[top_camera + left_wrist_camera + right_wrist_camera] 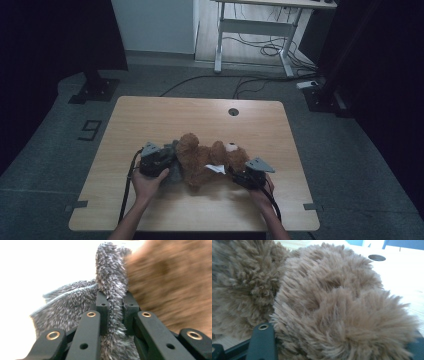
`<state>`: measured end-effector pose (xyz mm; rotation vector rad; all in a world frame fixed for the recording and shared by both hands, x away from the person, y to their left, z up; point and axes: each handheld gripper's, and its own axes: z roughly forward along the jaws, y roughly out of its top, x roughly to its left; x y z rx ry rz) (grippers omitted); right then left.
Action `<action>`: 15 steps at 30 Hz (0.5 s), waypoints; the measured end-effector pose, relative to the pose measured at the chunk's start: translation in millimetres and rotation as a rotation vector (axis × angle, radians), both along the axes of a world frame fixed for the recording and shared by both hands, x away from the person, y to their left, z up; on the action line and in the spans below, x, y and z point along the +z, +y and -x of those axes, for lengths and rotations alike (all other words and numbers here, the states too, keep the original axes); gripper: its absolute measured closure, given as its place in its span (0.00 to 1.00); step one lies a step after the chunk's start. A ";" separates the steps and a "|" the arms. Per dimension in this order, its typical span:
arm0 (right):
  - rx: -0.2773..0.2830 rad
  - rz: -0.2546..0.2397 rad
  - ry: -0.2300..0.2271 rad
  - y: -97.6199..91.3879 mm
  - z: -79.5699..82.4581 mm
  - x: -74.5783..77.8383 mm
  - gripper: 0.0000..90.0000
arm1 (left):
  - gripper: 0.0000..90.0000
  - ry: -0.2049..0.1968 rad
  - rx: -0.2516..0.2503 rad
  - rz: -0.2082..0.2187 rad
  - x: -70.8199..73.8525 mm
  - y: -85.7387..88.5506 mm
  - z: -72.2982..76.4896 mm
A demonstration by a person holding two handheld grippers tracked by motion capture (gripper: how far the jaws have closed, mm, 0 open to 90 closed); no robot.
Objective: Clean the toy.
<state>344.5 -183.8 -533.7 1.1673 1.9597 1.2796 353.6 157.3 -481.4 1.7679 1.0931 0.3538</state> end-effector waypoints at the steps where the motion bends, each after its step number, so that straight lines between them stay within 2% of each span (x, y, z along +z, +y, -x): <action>1: -0.001 0.000 0.001 0.5 0.1 0.0 0.40 | 0.88 -0.014 -0.013 -0.007 3.9 -8.2 0.6; 3: -0.005 -0.001 0.001 0.9 0.1 -0.1 0.40 | 0.88 -0.023 -0.028 0.000 7.2 -15.1 0.3; 4: -0.006 0.000 0.003 0.7 0.2 -0.1 0.40 | 0.88 -0.025 -0.044 0.029 10.5 -22.1 -0.5; 5: -0.007 -0.003 0.006 -0.7 0.2 -0.7 0.40 | 0.88 -0.018 -0.062 0.076 12.7 -30.0 -2.5; 8: -0.012 -0.003 0.008 -1.1 -0.1 -1.1 0.40 | 0.88 0.008 -0.057 0.107 5.4 -38.5 -6.9; 11: -0.013 0.004 0.004 0.0 0.0 -1.2 0.40 | 0.88 0.027 -0.028 0.113 -6.5 -32.9 -9.9; 15: -0.015 0.018 -0.007 3.1 0.2 -0.8 0.40 | 0.88 0.059 0.016 0.065 -28.0 -23.3 -13.8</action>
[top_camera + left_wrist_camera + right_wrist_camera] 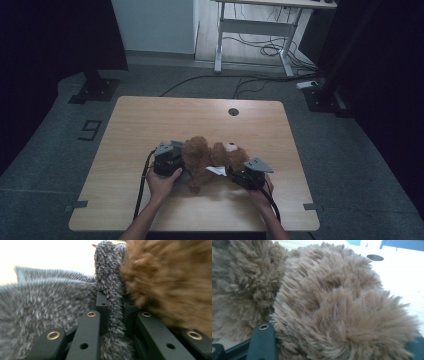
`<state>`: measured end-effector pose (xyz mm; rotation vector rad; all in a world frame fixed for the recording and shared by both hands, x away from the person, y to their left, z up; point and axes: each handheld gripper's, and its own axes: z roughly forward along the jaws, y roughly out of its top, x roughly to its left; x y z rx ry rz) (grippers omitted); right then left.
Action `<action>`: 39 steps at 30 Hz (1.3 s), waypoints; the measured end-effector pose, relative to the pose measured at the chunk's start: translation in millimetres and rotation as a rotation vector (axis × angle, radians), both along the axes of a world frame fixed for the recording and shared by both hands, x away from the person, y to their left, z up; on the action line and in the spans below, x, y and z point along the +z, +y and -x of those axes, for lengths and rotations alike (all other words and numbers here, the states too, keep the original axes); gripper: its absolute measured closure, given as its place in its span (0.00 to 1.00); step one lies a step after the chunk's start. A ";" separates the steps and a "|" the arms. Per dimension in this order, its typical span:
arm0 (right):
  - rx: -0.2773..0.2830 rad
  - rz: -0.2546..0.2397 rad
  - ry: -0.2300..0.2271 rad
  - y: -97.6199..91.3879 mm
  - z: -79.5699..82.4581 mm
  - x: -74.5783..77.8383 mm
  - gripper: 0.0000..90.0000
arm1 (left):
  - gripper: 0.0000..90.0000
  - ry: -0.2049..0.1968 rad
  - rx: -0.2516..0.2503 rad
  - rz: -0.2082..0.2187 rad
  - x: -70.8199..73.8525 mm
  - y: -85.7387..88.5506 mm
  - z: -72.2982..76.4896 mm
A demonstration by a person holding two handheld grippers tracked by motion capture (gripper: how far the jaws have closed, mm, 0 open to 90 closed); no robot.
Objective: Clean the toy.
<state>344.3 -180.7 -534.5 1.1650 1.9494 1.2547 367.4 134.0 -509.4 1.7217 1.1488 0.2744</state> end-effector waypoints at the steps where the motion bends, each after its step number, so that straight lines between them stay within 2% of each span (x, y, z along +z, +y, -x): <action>1: 0.000 0.002 -0.002 0.3 -0.1 0.0 0.40 | 0.88 0.007 0.003 0.003 -2.8 1.9 -0.8; 2: -0.002 0.004 -0.003 0.7 0.1 0.1 0.40 | 0.88 0.012 0.005 0.003 -5.3 4.5 -1.8; 6: -0.020 0.018 -0.015 4.2 -0.8 0.4 0.40 | 0.88 0.015 0.019 -0.045 -8.7 12.9 -9.3; 9: -0.031 0.013 -0.019 6.4 -3.8 0.4 0.40 | 0.88 0.036 0.025 -0.027 -8.2 15.0 -15.3; 11: -0.039 0.013 -0.018 7.6 -5.7 1.0 0.40 | 0.88 0.032 0.029 -0.064 -5.1 11.4 -27.4; 14: -0.055 0.015 -0.025 9.1 -7.0 1.1 0.40 | 0.88 0.060 0.027 -0.057 -0.1 8.1 -42.9; 16: -0.062 0.013 -0.029 7.4 -8.5 0.6 0.40 | 0.88 0.060 0.023 -0.057 5.4 7.6 -47.4; 18: -0.067 0.006 -0.029 5.5 -10.2 -0.2 0.40 | 0.88 0.041 0.019 -0.050 13.6 8.0 -46.1; 21: -0.072 0.003 -0.029 5.2 -10.6 -0.6 0.40 | 0.88 0.000 0.004 -0.023 27.3 8.6 -35.6; 25: -0.075 0.001 -0.028 5.4 -9.7 -0.8 0.40 | 0.88 -0.042 -0.045 0.048 42.9 1.8 -20.0; 27: -0.079 -0.001 -0.024 5.2 -9.0 -0.8 0.41 | 0.88 -0.057 -0.074 0.044 46.4 -5.7 -14.3; 30: -0.083 0.002 -0.024 6.0 -8.5 -1.2 0.41 | 0.87 -0.045 -0.090 0.034 39.7 -13.6 -11.2; 35: -0.082 0.013 -0.032 7.6 -8.0 -1.5 0.41 | 0.87 -0.019 -0.055 0.040 23.7 -6.9 -14.7; 37: -0.082 0.019 -0.034 8.3 -7.9 -1.4 0.41 | 0.87 0.011 -0.022 -0.015 11.8 0.5 -18.2; 39: -0.081 0.015 -0.034 7.9 -8.3 -1.4 0.41 | 0.87 0.043 -0.007 -0.040 0.4 8.8 -20.4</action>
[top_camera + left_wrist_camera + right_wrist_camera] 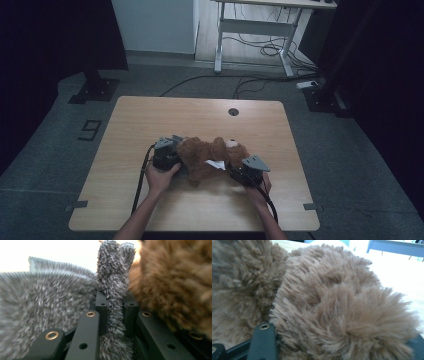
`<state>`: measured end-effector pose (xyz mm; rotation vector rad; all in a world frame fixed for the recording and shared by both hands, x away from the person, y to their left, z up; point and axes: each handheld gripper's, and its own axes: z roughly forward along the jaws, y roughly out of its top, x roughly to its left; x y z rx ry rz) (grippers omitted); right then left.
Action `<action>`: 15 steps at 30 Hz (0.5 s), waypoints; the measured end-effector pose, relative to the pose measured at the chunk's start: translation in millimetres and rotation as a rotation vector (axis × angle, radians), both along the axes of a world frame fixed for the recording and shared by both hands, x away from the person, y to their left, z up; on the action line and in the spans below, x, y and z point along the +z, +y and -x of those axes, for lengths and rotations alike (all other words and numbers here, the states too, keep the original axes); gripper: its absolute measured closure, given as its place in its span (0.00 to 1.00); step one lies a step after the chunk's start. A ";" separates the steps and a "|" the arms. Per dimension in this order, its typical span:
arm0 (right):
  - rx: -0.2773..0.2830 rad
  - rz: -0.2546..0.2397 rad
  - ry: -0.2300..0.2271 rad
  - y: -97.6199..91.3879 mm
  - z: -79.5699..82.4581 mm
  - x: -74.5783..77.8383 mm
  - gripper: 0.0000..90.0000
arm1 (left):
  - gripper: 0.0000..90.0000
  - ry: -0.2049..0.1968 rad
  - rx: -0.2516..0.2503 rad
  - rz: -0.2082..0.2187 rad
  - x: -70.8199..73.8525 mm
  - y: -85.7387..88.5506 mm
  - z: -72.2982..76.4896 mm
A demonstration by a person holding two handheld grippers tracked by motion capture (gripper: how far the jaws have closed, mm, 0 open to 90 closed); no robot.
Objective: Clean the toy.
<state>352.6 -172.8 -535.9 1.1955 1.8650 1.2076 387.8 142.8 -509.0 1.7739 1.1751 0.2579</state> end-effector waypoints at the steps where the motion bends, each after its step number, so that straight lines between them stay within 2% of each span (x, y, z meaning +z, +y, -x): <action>1: 0.001 0.000 -0.001 0.0 0.0 0.0 0.40 | 0.87 0.006 0.003 -0.008 -2.9 3.0 0.1; 4: 0.000 0.004 -0.004 0.5 0.4 0.0 0.40 | 0.87 -0.001 0.029 -0.052 -7.4 15.4 4.2; 7: -0.003 0.002 -0.004 0.2 0.5 -0.3 0.40 | 0.87 -0.012 0.061 -0.071 -3.1 30.4 10.7; 11: -0.006 0.001 -0.003 0.1 0.6 -0.3 0.40 | 0.86 -0.037 0.102 -0.020 11.9 53.5 18.1; 15: -0.007 -0.005 -0.001 0.7 0.5 0.0 0.40 | 0.86 -0.089 0.092 0.038 41.1 62.4 22.7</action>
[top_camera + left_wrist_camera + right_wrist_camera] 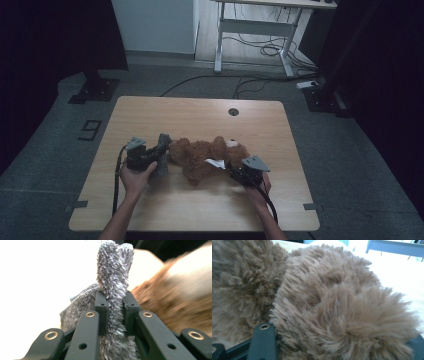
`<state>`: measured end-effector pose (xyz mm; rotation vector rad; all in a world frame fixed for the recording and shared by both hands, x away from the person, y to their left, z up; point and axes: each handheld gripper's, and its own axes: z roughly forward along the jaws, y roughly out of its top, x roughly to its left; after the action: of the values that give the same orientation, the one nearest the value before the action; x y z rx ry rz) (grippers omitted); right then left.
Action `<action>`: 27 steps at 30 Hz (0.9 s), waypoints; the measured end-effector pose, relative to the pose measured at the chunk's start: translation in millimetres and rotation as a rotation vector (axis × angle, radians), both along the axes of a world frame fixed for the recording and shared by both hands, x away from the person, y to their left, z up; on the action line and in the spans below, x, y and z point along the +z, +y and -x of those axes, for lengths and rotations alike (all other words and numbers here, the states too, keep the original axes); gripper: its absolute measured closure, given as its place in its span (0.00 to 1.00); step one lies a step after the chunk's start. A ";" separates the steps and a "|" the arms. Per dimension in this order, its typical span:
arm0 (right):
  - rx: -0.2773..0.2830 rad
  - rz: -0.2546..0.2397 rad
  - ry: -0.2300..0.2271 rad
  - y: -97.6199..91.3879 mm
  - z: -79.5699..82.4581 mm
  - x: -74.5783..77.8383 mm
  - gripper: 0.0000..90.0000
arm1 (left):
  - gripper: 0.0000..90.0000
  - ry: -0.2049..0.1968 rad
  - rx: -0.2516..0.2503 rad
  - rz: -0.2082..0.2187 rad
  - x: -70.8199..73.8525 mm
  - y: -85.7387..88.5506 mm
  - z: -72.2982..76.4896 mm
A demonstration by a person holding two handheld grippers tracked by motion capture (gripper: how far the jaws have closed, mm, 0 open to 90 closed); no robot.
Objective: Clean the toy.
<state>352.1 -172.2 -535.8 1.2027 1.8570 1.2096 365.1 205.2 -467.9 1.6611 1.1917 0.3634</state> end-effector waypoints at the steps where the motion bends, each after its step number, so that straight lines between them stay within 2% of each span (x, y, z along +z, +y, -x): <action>1: -0.001 -0.002 -0.002 0.4 0.0 -0.1 0.40 | 0.86 -0.019 -0.012 0.018 11.7 -0.7 0.6; 4: -0.003 0.004 -0.006 1.9 1.0 0.2 0.40 | 0.86 -0.072 -0.047 0.046 40.9 -8.2 4.6; 6: -0.004 0.007 -0.008 2.4 1.3 0.4 0.40 | 0.86 -0.122 -0.082 0.067 65.1 -18.6 11.4; 8: -0.006 0.006 -0.007 2.6 1.3 0.4 0.40 | 0.86 -0.146 -0.119 0.066 81.2 -29.8 16.0; 10: -0.005 0.006 -0.007 3.2 1.4 0.4 0.40 | 0.86 -0.153 -0.168 0.036 94.2 -46.6 19.0; 12: -0.006 0.006 -0.007 4.3 1.7 0.5 0.40 | 0.86 -0.147 -0.205 -0.006 99.1 -65.6 18.8; 15: -0.005 0.009 -0.007 5.3 2.5 0.8 0.40 | 0.86 -0.090 -0.248 -0.045 91.2 -91.7 10.9; 18: -0.004 0.008 -0.007 5.4 3.1 1.0 0.40 | 0.86 -0.008 -0.276 -0.094 68.5 -112.6 0.7; 20: 0.002 0.009 -0.011 4.8 3.6 1.0 0.40 | 0.86 0.036 -0.289 -0.120 50.6 -120.4 -2.3; 23: 0.020 0.011 -0.009 4.1 6.7 1.7 0.39 | 0.86 0.059 -0.280 -0.154 27.4 -122.4 0.2; 27: 0.051 0.027 -0.009 3.6 15.2 1.8 0.37 | 0.87 0.051 -0.285 -0.136 7.8 -110.7 14.6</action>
<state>336.9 -168.6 -534.0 1.1398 1.9027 1.2113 350.5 94.5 -460.2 1.9390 0.9661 0.2280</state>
